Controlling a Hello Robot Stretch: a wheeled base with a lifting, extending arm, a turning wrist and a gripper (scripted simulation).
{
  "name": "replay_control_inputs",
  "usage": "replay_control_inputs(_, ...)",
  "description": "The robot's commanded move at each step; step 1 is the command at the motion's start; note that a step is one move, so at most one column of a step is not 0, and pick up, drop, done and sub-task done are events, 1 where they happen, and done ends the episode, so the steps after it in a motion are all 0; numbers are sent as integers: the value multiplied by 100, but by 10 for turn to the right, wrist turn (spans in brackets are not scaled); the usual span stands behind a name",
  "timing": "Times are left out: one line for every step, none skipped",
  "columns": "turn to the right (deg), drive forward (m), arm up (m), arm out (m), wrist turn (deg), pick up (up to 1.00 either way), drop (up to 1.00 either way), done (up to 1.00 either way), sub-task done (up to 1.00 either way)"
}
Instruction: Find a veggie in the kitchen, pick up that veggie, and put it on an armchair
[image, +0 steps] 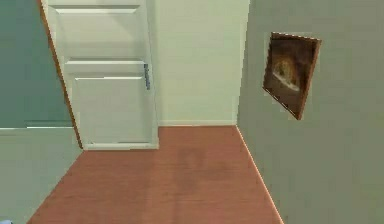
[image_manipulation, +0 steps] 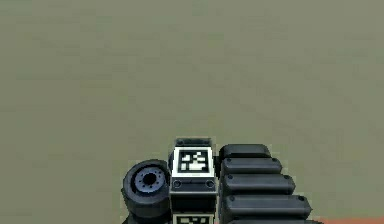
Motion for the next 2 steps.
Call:
replay_control_inputs(60,0,0,0,0,0,0,0,0)
replay_control_inputs(0,15,0,0,0,0,0,0,0)
